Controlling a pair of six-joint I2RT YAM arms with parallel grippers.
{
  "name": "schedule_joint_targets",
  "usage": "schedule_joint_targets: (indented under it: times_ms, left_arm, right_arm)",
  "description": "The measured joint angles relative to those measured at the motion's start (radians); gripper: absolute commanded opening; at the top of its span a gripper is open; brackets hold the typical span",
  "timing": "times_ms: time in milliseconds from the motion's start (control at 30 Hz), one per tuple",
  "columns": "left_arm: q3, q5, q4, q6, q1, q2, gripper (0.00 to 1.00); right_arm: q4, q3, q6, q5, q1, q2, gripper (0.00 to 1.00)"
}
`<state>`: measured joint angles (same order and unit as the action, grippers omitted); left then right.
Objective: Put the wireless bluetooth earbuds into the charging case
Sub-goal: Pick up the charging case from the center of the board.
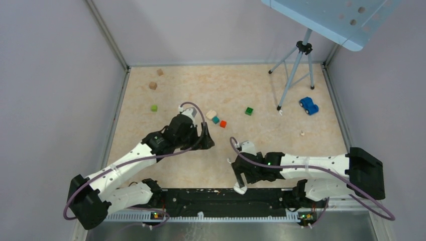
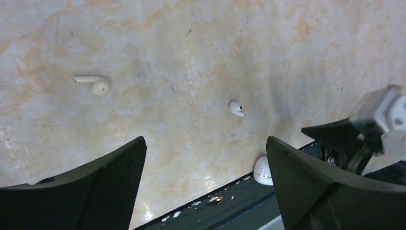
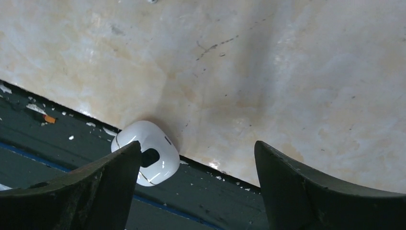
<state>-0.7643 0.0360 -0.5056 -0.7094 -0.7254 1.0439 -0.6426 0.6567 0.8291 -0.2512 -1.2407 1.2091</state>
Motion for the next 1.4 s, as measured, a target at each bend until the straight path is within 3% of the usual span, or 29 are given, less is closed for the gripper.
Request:
schedule_joint_targets:
  times_ms: [167,567,967,1167,1400]
  left_arm:
    - [-0.014,-0.041,-0.015,-0.022,0.0,-0.035,0.99]
    - [-0.014,-0.051,-0.021,-0.03,0.0,-0.012,0.99]
    - [-0.014,-0.002,-0.018,-0.028,0.0,0.013,0.99]
    - [-0.014,0.008,-0.008,-0.028,0.0,0.013,0.99]
    - [-0.014,0.027,0.009,-0.028,0.0,0.031,0.99]
  right_arm:
    - [0.028,0.006,-0.04,-0.025,-0.077,0.015,0.85]
    - [0.064,0.029,-0.178,0.077,-0.1,0.024,0.75]
    - [0.054,0.034,-0.214,0.09,-0.114,0.123,0.57]
    - [0.066,0.034,-0.222,0.087,-0.114,0.124,0.61]
    - [0.075,0.034,-0.244,0.089,-0.113,0.137,0.59]
